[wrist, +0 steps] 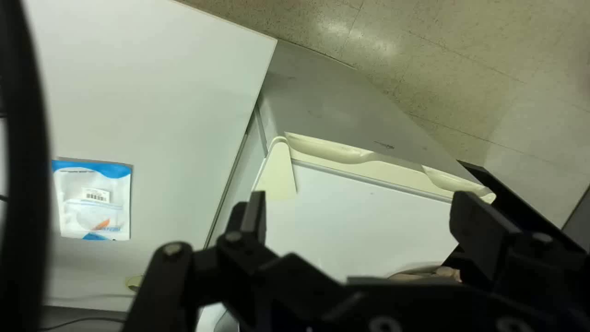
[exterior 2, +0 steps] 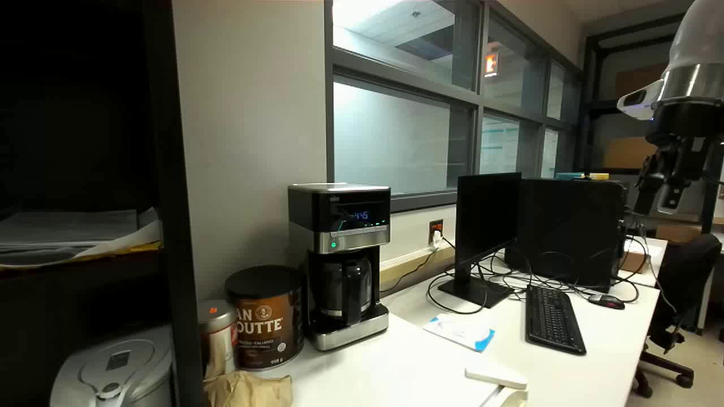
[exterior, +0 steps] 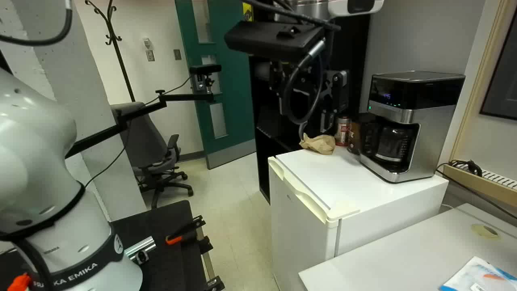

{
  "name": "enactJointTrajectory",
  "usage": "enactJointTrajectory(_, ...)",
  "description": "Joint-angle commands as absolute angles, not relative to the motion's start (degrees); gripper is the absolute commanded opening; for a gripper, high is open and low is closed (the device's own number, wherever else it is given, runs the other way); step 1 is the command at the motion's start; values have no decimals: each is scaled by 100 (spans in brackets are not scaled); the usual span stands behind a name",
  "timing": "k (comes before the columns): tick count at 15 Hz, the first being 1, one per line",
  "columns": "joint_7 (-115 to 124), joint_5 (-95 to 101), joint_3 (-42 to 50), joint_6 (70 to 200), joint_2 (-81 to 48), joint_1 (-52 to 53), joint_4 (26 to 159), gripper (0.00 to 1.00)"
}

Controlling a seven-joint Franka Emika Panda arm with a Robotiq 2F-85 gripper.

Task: Press a button on the right side of the coffeemaker.

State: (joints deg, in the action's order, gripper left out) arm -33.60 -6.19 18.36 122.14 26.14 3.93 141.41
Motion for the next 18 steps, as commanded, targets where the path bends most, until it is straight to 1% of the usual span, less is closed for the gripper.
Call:
enactJointTrajectory(1,-3426,-706,1680,12191,2588,223,14129,100)
enactJointTrajectory(9,-3446,-742,1632,12289,2501,242,14086,100)
enactJointTrajectory(18,-3472,-735,980,13744,1231,591,13622,100)
